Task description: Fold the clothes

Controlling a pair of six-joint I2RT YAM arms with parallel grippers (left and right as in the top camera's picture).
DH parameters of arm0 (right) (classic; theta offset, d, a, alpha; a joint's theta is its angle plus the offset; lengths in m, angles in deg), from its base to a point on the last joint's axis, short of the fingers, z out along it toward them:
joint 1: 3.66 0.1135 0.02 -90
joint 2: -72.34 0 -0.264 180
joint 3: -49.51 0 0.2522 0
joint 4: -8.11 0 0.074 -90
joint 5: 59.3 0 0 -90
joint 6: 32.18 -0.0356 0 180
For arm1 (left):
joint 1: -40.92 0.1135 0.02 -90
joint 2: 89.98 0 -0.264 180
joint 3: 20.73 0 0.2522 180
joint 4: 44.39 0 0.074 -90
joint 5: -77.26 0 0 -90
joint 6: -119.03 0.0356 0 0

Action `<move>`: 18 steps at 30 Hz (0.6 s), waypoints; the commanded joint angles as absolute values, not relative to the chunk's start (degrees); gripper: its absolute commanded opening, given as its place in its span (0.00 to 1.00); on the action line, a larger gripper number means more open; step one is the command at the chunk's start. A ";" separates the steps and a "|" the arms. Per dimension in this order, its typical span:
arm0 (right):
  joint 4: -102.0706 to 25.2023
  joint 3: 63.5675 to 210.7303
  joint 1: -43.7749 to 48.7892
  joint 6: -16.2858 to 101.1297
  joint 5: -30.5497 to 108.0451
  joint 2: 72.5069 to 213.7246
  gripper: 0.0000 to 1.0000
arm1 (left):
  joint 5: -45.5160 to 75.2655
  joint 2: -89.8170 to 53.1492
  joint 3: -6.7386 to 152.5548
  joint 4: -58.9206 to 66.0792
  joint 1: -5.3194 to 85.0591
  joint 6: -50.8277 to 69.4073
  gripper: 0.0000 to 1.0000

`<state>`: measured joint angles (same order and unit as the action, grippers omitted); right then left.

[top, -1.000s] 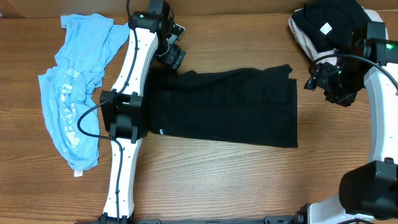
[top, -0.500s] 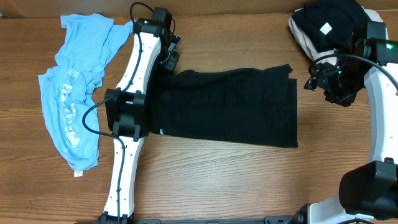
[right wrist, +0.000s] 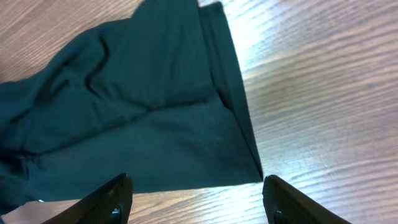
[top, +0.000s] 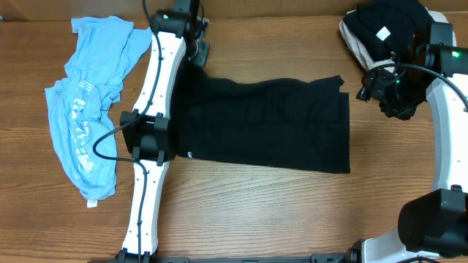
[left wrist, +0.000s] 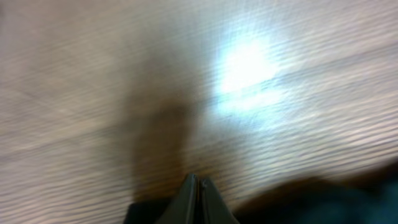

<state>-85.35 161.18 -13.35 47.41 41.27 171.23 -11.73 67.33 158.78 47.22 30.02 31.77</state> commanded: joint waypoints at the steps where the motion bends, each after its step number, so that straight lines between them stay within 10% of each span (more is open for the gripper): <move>1: -84.19 161.09 -12.19 47.84 41.97 170.54 0.71 | -11.97 66.59 167.26 48.94 29.65 27.75 0.04; 18: -59.89 161.09 -8.54 47.84 40.49 183.72 0.67 | -14.85 65.00 173.12 58.89 29.63 21.37 0.04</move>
